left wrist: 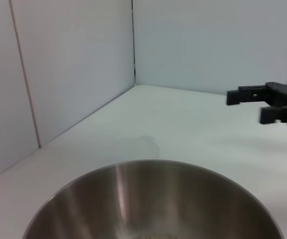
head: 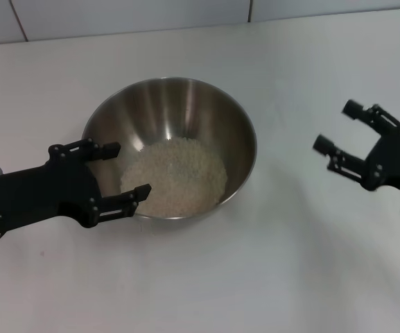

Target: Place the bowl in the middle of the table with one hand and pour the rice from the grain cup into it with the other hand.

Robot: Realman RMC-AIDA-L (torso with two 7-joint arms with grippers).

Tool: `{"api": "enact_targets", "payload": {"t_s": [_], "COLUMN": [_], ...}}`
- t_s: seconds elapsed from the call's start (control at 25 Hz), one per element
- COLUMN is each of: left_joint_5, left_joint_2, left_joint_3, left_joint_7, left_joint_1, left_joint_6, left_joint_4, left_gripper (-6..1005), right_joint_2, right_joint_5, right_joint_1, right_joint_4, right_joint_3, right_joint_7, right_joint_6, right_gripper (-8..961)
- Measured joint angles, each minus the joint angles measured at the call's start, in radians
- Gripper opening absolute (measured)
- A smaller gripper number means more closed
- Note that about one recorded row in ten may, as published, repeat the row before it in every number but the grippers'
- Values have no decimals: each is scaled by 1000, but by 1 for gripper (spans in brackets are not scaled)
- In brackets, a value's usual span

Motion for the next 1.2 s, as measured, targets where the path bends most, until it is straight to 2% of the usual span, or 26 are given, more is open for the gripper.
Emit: {"api": "enact_targets", "payload": {"t_s": [0.04, 0.08, 0.2, 0.24, 0.28, 0.4, 0.44, 0.48, 0.64, 0.76, 1.2], "left_joint_5": [0, 0, 0, 0, 0, 1, 1, 1, 1, 0, 0], "left_joint_2": [0, 0, 1, 1, 1, 1, 1, 1, 0, -2, -2], "left_joint_3": [0, 0, 0, 0, 0, -3, -3, -3, -2, -1, 0], "left_joint_7": [0, 0, 0, 0, 0, -7, -7, -7, -8, -11, -12], "left_joint_1": [0, 0, -8, -8, -8, -13, -13, -13, -15, -23, -26], "left_joint_6": [-1, -1, -1, -1, -1, -1, -1, -1, 2, 3, 4], "left_joint_4": [0, 0, 0, 0, 0, 9, 9, 9, 11, 12, 12], "left_gripper": [801, 801, 801, 801, 801, 801, 801, 801, 801, 801, 801], "right_joint_2": [4, 4, 8, 8, 8, 6, 14, 14, 43, 49, 50], "right_joint_5": [-3, -3, 8, 23, 23, 63, 83, 83, 101, 123, 146], "right_joint_1": [60, 60, 159, 199, 199, 244, 256, 256, 259, 253, 249], "right_joint_4": [-164, -164, -407, -511, -511, -640, -698, -698, -777, -782, -782], "right_joint_3": [-71, -71, -175, -257, -257, -453, -568, -568, -756, -834, -842], "right_joint_7": [132, 132, 338, 424, 424, 598, 676, 676, 760, 783, 789], "right_joint_6": [-60, -60, -120, -150, -150, -160, -150, -150, -123, -87, -77], "right_gripper": [840, 840, 840, 840, 840, 840, 840, 840, 839, 839, 840]}}
